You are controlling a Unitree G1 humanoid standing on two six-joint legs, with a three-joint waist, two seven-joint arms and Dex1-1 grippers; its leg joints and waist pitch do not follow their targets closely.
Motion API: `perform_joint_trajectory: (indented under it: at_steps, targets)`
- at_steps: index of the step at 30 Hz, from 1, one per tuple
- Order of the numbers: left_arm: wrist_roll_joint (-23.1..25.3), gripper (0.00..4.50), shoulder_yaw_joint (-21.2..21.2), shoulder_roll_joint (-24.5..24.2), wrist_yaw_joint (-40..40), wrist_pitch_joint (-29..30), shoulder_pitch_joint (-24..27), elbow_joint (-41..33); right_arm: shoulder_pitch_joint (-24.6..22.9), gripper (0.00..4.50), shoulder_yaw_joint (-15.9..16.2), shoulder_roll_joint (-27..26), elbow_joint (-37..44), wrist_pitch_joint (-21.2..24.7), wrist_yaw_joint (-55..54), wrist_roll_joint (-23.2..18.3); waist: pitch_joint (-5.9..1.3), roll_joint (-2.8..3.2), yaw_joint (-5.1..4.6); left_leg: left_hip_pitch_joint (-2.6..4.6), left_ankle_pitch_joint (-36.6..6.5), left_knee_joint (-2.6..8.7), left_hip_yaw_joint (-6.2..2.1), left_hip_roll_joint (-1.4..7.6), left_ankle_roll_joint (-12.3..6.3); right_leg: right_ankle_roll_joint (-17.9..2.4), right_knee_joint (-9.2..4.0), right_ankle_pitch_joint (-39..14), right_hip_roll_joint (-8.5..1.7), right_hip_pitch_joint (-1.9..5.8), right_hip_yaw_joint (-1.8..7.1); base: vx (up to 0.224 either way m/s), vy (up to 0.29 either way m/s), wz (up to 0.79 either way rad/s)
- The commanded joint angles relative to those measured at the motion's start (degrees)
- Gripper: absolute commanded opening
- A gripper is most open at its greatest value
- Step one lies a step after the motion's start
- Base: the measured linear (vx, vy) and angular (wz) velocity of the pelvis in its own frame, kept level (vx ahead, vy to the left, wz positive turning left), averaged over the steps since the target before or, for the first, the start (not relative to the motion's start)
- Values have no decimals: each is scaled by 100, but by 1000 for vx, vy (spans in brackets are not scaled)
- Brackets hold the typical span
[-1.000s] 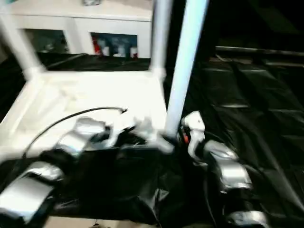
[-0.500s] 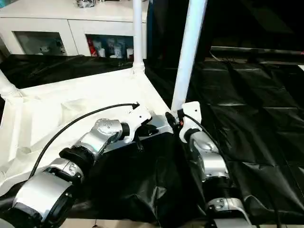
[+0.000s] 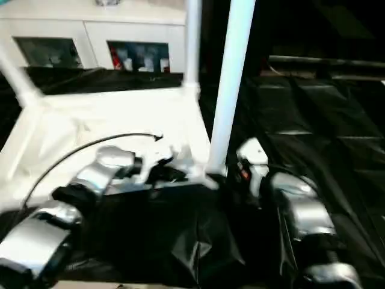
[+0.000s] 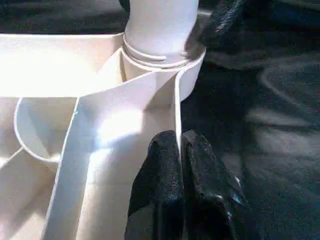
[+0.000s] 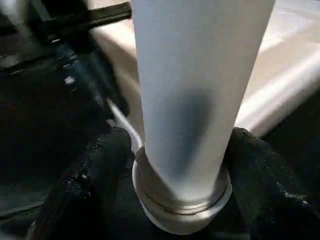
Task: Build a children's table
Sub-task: Rotate leg to tighten
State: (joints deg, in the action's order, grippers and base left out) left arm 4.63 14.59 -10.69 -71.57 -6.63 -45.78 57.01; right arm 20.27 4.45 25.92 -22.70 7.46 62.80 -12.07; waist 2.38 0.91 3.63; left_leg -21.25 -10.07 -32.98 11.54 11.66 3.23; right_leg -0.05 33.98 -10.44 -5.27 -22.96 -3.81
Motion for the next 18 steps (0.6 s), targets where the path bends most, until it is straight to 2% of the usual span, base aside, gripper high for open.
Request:
perform_joint_trajectory:
  at_steps: [1,5,6,10,12,14,15,16,18]
  targets:
    - [-156,0,58,17,-383,37,11,-167,-44,316,295,33,169,80,526,-119,-339,-76,45,49,-1098,311,-60,178,-629,-1575,-370,-697,-304,301,199,0,0,0]
    - [-183,0,63,-70,-618,69,45,-228,-1,316,253,77,147,85,657,-175,-324,-71,61,69,-1282,331,-64,190,-502,-1533,-402,-1065,-311,284,204,0,0,0]
    - [-186,0,59,-75,-635,64,51,-236,6,292,245,81,143,89,683,-193,-320,-72,64,68,-1303,338,-67,190,-479,-1516,-404,-1117,-309,285,205,0,0,0]
    - [-215,0,52,-87,-693,85,77,-292,8,278,240,79,172,164,771,-275,-331,-70,103,73,-1241,337,-69,197,-445,-1500,-390,-1055,-315,286,210,0,0,0]
    - [-226,0,41,-88,-716,95,93,-328,-7,242,251,72,169,191,844,-311,-339,-68,139,77,-1157,327,-65,197,-460,-1521,-375,-900,-312,283,213,0,0,0]
    - [-224,0,35,-84,-714,90,97,-336,-26,230,266,74,170,197,879,-319,-341,-74,147,72,-1119,322,-63,190,-470,-1527,-365,-823,-310,290,211,0,0,0]
    - [-218,0,27,-81,-717,91,102,-346,-39,230,273,74,169,201,908,-321,-337,-74,151,72,-1133,326,-65,191,-468,-1519,-369,-857,-311,290,209,0,0,0]
    - [-213,0,17,-79,-705,84,110,-351,-73,211,284,69,197,204,913,-321,-337,-91,151,74,-1139,327,-64,192,-468,-1510,-370,-879,-311,291,208,0,0,0]
    - [-190,0,1,-67,-621,57,125,-350,-153,208,288,49,260,233,888,-336,-336,-83,157,72,-1146,327,-66,190,-462,-1484,-376,-948,-316,292,209,0,0,0]
